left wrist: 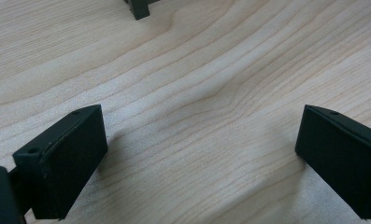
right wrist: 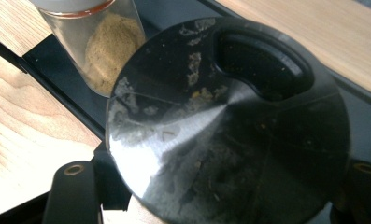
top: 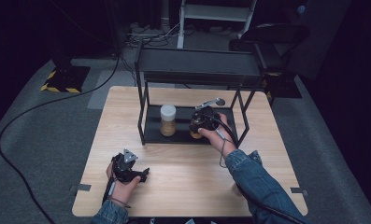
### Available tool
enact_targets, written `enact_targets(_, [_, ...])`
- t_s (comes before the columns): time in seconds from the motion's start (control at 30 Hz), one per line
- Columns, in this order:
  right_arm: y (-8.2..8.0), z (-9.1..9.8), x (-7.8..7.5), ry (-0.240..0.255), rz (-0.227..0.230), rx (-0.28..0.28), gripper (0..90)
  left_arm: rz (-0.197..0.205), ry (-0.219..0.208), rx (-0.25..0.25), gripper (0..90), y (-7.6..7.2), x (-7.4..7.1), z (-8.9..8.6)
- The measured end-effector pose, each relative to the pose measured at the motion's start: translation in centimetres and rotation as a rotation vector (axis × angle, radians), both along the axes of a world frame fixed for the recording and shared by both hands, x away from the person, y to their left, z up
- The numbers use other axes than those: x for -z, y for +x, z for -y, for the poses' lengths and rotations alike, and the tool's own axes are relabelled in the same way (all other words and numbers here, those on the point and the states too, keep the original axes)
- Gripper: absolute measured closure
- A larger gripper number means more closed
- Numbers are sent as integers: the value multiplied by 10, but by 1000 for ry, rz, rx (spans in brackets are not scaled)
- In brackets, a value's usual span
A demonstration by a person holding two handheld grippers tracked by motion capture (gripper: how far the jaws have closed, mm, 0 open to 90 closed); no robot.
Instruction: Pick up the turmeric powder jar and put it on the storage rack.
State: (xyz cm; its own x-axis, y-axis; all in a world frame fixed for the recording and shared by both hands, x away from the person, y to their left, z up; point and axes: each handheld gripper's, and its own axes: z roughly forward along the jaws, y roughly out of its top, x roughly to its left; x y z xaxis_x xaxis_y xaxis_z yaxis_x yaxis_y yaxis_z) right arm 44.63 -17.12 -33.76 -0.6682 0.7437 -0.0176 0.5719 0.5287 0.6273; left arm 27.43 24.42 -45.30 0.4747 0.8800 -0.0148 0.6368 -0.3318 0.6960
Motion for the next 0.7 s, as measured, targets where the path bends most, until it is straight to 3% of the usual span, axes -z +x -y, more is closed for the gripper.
enact_targets(0.7, [19, -13, 17, 1, -42, 31, 311, -1, 0, 1, 21, 0, 0, 0])
